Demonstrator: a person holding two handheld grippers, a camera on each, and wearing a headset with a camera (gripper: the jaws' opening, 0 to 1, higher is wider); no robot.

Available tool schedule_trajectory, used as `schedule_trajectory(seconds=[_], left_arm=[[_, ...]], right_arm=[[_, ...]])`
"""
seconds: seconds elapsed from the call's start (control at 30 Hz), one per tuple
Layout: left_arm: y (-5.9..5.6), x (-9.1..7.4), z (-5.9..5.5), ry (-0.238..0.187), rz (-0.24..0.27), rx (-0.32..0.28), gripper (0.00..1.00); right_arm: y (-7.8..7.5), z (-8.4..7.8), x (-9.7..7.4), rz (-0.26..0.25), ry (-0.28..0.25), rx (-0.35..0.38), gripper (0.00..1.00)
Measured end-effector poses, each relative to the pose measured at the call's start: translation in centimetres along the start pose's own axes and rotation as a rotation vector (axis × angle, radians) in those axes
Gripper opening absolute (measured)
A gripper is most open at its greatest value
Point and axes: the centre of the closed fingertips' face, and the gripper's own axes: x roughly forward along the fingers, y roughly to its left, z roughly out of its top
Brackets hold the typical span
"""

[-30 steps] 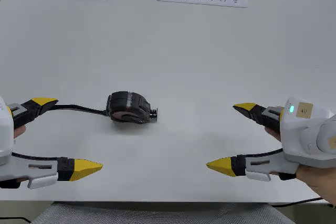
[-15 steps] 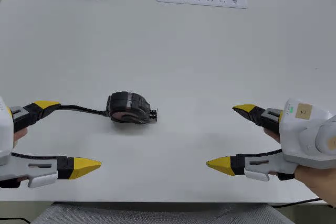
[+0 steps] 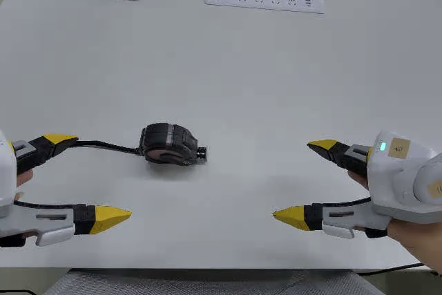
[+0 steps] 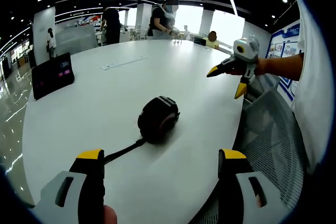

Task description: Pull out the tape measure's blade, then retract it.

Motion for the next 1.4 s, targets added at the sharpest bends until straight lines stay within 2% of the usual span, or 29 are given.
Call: schedule_trajectory(seconds=[0.57, 0.8, 0.97, 1.13, 1.4], left_arm=[[0.1, 0.2, 0.1, -0.002, 0.006, -0.005, 0.95], [0.1, 0.3, 0.1, -0.002, -0.002, -0.006, 0.95], [0.2, 0.7, 0.3, 0.003, -0.018, 0.005, 0.94], [0.5, 1.3, 0.2, 0.027, -0.040, 0.028, 0.91], [0.9, 2.2, 0.3, 0.044, -0.055, 0.055, 0.94]], right_arm=[[-0.1, -0.1, 0.1, -0.001, 0.001, 0.002, 0.80], [-0.2, -0.2, 0.2, 0.003, 0.002, 0.003, 0.80], [-0.5, 0.0, 0.7, 0.013, 0.006, -0.012, 0.80], [-0.5, -0.2, 1.5, 0.030, 0.028, -0.041, 0.79], [-0.6, -0.1, 2.6, 0.057, 0.032, -0.057, 0.79]])
